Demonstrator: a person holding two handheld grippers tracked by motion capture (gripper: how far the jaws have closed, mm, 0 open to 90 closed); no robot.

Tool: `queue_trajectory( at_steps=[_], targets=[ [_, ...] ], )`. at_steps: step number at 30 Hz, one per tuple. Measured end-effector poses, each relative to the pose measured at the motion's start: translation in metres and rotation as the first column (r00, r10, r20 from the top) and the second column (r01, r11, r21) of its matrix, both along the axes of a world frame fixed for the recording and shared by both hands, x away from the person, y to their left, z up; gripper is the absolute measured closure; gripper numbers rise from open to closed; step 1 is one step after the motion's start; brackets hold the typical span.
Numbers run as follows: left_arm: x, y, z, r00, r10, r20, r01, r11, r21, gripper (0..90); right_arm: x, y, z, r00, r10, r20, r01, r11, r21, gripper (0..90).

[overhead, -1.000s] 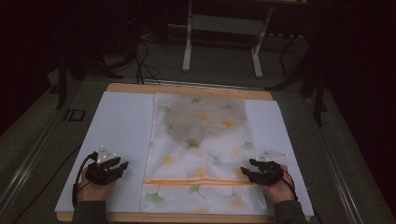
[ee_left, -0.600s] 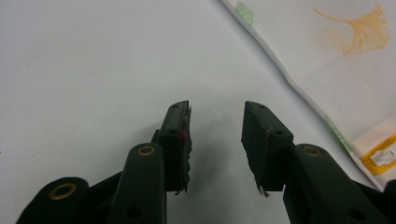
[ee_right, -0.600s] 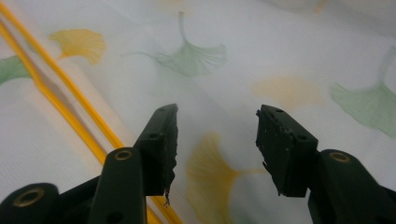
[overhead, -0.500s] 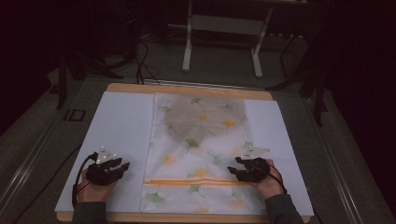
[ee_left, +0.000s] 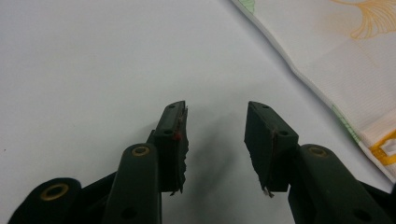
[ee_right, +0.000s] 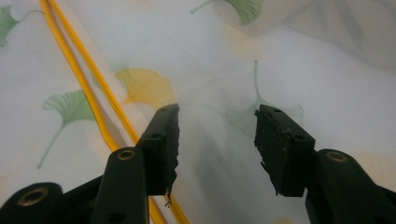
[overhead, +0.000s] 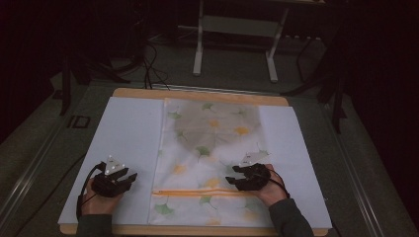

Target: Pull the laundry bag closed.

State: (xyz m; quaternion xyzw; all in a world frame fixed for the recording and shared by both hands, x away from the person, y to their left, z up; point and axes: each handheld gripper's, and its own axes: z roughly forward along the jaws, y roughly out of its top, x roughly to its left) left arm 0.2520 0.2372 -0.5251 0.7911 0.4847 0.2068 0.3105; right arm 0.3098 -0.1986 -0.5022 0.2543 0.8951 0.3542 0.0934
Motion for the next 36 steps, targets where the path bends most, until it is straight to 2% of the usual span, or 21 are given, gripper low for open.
queue_trajectory(
  at_steps=[7, 10, 13, 16, 19, 23, 29, 36],
  targets=[
    [0.001, 0.001, 0.0, 0.9999, -0.008, -0.009, 0.008, 1.0, -0.002, 59.0, 0.002, 0.018, 0.0, 0.9984, 0.052, -0.022, -0.052, 0.999, -0.01, 47.2],
    [0.001, 0.0, 0.0, 0.9998, -0.011, -0.016, 0.011, 0.9999, 0.002, 57.1, 0.002, 0.026, 0.0, 0.9974, 0.07, -0.018, -0.07, 0.997, -0.017, 45.8],
    [0.001, 0.0, 0.001, 1.0, -0.009, -0.002, 0.009, 0.9999, 0.014, 56.6, 0.002, 0.033, 0.001, 0.9958, 0.091, -0.013, -0.091, 0.996, -0.026, 44.6],
    [0.001, 0.0, 0.001, 1.0, -0.004, -0.006, 0.004, 1.0, 0.007, 56.5, 0.002, 0.041, 0.002, 0.9924, 0.123, -0.006, -0.123, 0.992, -0.035, 44.4],
    [0.001, 0.0, 0.001, 1.0, -0.002, -0.008, 0.002, 1.0, 0.009, 55.3, 0.003, 0.046, 0.002, 0.9913, 0.131, -0.007, -0.132, 0.99, -0.043, 43.5],
    [0.001, 0.0, 0.003, 1.0, 0.003, 0.003, -0.003, 1.0, 0.007, 54.5, 0.004, 0.059, 0.002, 0.9861, 0.166, -0.012, -0.166, 0.982, -0.086, 50.2],
    [0.0, 0.0, 0.003, 1.0, 0.004, -0.002, -0.004, 1.0, 0.008, 56.0, 0.003, 0.076, 0.003, 0.9826, 0.185, -0.005, -0.185, 0.979, -0.089, 48.3],
    [0.0, 0.0, 0.004, 0.9999, 0.0, -0.01, 0.0, 1.0, -0.002, 57.8, 0.004, 0.095, 0.006, 0.9748, 0.223, -0.007, -0.223, 0.971, -0.091, 55.4]
  ],
)
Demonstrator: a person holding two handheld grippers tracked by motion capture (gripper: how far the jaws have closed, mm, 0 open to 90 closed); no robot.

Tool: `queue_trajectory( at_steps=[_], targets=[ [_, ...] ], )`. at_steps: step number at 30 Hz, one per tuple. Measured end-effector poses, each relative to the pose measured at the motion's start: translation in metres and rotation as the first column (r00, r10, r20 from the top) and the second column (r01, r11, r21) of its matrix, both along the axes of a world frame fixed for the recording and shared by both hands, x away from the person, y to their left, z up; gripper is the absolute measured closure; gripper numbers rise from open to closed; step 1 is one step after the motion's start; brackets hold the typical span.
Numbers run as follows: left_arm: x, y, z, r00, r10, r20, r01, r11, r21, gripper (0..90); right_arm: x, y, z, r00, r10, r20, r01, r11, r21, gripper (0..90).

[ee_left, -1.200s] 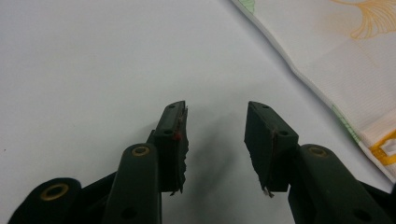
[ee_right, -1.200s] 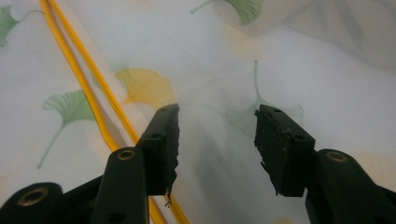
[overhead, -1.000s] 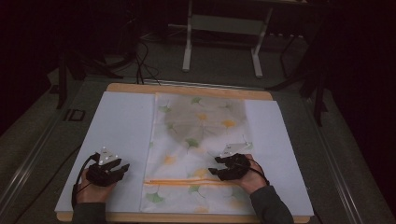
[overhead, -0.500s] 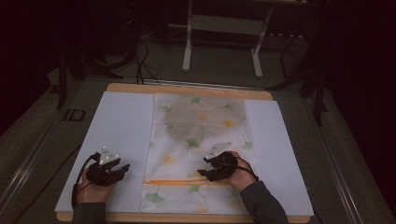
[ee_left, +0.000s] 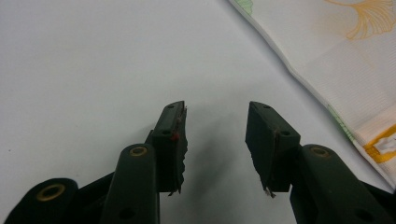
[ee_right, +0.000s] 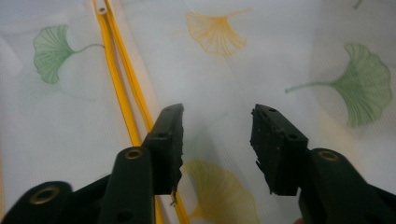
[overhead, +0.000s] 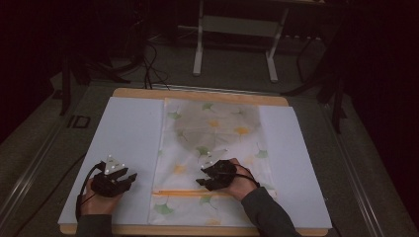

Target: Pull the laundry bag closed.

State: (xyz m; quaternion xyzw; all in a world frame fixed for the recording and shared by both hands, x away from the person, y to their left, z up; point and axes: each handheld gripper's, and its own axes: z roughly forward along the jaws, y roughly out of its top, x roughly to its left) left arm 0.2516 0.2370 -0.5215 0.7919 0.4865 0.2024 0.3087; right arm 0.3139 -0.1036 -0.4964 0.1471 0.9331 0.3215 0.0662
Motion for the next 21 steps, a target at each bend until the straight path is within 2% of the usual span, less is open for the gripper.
queue_trajectory(
  at_steps=[14, 21],
  targets=[
    [0.001, 0.001, 0.001, 1.0, 0.007, -0.005, -0.007, 1.0, -0.007, 55.4, 0.001, 0.025, 0.002, 0.9989, 0.045, -0.01, -0.045, 0.999, 0.006, 58.7],
    [0.001, 0.0, 0.002, 0.9999, 0.009, -0.009, -0.01, 0.9999, -0.012, 55.1, -0.004, 0.042, 0.003, 0.9953, 0.096, -0.011, -0.096, 0.995, -0.005, 65.4]
  ],
)
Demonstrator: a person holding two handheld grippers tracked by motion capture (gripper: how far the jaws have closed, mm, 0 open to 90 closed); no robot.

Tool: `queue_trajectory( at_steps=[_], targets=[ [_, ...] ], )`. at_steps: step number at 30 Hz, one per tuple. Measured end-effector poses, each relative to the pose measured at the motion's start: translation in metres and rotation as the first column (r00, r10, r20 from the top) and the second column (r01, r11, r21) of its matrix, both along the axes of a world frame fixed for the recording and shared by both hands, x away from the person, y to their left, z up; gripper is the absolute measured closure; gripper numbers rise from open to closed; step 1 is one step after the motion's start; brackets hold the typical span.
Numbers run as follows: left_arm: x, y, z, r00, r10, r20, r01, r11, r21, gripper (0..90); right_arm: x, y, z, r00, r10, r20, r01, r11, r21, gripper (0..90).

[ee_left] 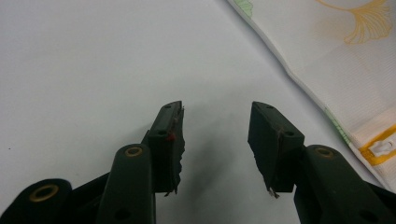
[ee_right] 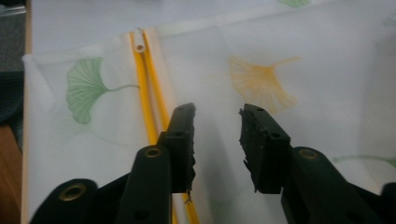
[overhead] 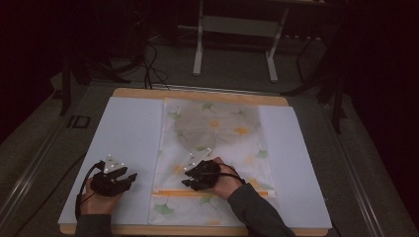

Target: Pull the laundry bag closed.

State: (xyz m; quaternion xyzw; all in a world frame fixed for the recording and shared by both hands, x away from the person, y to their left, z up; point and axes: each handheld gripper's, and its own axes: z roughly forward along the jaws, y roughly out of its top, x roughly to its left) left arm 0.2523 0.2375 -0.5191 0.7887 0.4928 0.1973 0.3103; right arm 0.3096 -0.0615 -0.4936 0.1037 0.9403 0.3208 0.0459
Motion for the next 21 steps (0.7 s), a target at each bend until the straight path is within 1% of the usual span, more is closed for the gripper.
queue_trajectory(
  at_steps=[4, 7, 10, 12, 17, 19, 21],
  targets=[
    [0.0, 0.0, 0.0, 1.0, 0.001, 0.0, -0.001, 1.0, -0.006, 53.8, -0.003, 0.009, -0.001, 0.9997, 0.024, 0.003, -0.024, 1.0, 0.002, 68.4],
    [0.0, -0.001, 0.0, 0.9999, -0.008, -0.009, 0.008, 0.9999, -0.009, 53.9, -0.005, 0.015, -0.002, 0.9993, 0.037, -0.007, -0.037, 0.999, 0.003, 70.5],
    [0.0, -0.003, 0.0, 0.9996, -0.023, -0.017, 0.023, 0.9997, 0.004, 56.1, -0.006, 0.022, -0.005, 0.9987, 0.05, -0.014, -0.05, 0.999, 0.013, 71.6],
    [0.001, -0.003, -0.001, 0.9996, -0.024, -0.016, 0.024, 0.9997, 0.003, 56.0, -0.008, 0.026, -0.007, 0.9984, 0.055, -0.015, -0.054, 0.998, 0.022, 71.8],
    [0.0, -0.003, 0.0, 0.9995, -0.026, -0.018, 0.027, 0.9996, 0.007, 55.9, -0.011, 0.036, -0.009, 0.9967, 0.077, -0.024, -0.076, 0.997, 0.018, 72.1],
    [0.0, -0.002, 0.0, 0.9995, -0.026, -0.018, 0.026, 0.9996, 0.008, 56.0, -0.011, 0.037, -0.01, 0.9964, 0.081, -0.024, -0.081, 0.996, 0.022, 72.1],
    [0.0, -0.003, 0.0, 0.9995, -0.027, -0.019, 0.027, 0.9996, 0.007, 56.1, -0.012, 0.039, -0.011, 0.9959, 0.084, -0.033, -0.083, 0.996, 0.026, 71.6]
  ],
)
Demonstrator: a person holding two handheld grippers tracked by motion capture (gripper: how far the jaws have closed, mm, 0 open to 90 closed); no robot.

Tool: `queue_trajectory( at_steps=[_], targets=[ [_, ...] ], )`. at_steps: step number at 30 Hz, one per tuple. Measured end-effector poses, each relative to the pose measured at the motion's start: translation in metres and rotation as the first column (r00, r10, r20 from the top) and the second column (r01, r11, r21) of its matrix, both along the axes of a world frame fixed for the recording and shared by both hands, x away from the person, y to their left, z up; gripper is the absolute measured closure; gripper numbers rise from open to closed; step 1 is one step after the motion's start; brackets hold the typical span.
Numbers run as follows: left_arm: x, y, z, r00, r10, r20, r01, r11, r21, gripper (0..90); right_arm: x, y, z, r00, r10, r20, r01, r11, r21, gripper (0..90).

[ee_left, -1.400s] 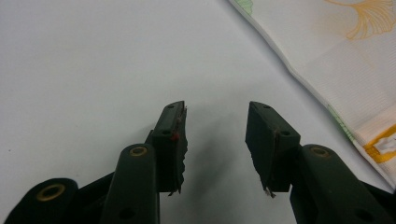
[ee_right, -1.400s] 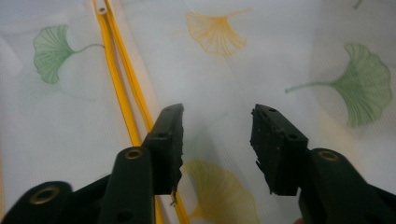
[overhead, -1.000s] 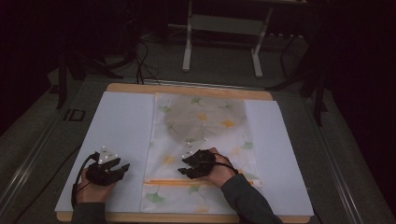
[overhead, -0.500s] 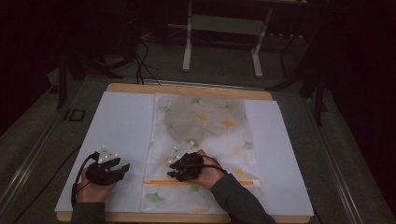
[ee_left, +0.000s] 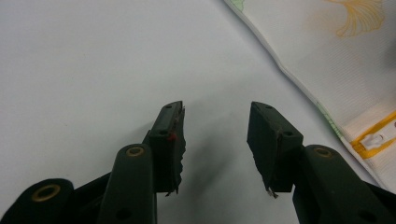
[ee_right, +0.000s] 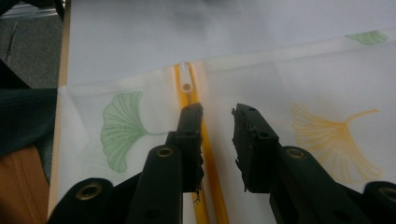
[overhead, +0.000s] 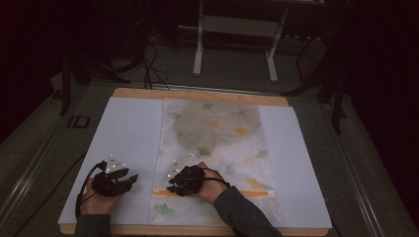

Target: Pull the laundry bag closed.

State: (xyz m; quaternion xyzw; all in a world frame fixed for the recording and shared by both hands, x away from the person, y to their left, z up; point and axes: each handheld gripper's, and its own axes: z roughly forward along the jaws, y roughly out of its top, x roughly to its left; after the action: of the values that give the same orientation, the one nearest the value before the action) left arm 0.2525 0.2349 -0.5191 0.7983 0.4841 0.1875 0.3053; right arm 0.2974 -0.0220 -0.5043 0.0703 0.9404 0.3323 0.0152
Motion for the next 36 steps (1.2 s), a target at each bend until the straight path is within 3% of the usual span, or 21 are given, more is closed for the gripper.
queue_trajectory(
  at_steps=[27, 36],
  targets=[
    [0.0, 0.0, 0.0, 1.0, 0.001, 0.003, -0.001, 1.0, 0.01, 56.6, -0.007, 0.038, -0.012, 0.9973, 0.073, -0.013, -0.073, 0.996, -0.041, 74.4],
    [0.0, 0.0, 0.0, 1.0, -0.004, 0.002, 0.004, 0.9999, 0.013, 56.6, -0.006, 0.05, -0.017, 0.9961, 0.087, -0.014, -0.088, 0.993, -0.083, 78.5]
  ],
)
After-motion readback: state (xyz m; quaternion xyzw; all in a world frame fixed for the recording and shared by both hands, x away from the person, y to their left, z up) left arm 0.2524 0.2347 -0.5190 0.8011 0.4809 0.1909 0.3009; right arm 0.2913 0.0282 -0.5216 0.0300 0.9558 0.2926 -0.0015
